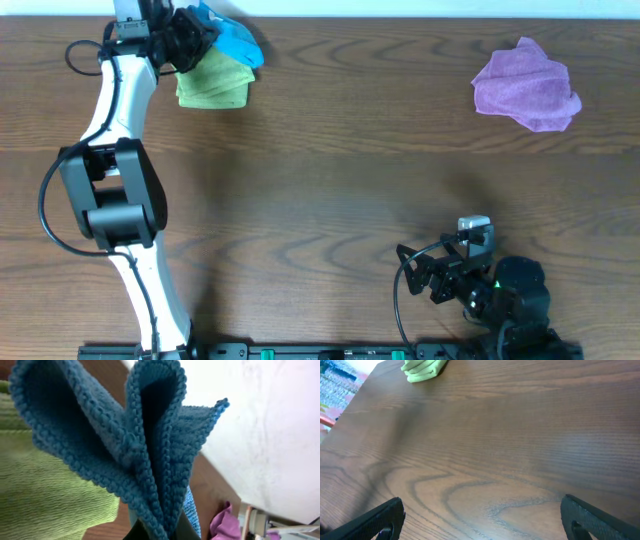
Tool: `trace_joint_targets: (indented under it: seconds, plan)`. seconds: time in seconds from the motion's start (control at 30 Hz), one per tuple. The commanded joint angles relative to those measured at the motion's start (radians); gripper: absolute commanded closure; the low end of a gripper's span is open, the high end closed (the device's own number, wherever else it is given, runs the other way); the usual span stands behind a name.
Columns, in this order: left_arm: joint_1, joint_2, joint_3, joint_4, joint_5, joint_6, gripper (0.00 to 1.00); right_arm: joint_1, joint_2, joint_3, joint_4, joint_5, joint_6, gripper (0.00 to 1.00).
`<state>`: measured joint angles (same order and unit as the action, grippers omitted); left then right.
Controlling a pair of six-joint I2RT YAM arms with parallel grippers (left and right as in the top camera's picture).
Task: Fold the cloth
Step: 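Lower the blue cloth onto the green cloth and press it flat with the left gripper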
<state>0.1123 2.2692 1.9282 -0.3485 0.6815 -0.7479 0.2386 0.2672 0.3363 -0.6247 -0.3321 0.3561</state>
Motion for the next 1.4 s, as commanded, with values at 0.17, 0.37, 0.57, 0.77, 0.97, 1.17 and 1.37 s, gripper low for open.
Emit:
trace_joint_targets:
  seconds: [0.17,0.37,0.57,0.77,0.97,1.17,1.37]
  plan:
    - [0.023,0.015,0.033,-0.147,-0.092,0.204,0.95,-0.008,-0.005,-0.004,-0.001,0.007,0.01,0.01]
    - [0.025,0.015,0.033,-0.224,-0.229,0.306,0.94,-0.008,-0.005,-0.004,-0.001,0.007,0.01,0.01]
    - [0.025,0.015,0.033,-0.229,-0.312,0.349,0.91,-0.008,-0.005,-0.004,-0.001,0.007,0.01,0.01]
    - [0.025,0.015,0.033,-0.232,-0.353,0.368,0.63,-0.008,-0.005,-0.004,-0.001,0.007,0.01,0.01]
    - [0.025,0.014,0.033,-0.237,-0.353,0.406,0.44,-0.008,-0.005,-0.004,-0.002,0.007,0.01,0.01]
    - [0.034,-0.002,0.034,-0.27,-0.352,0.438,0.27,-0.008,-0.005,-0.004,-0.001,0.007,0.01,0.01]
    - [0.059,-0.047,0.034,-0.299,-0.352,0.438,0.16,-0.008,-0.005,-0.004,-0.001,0.007,0.01,0.01]
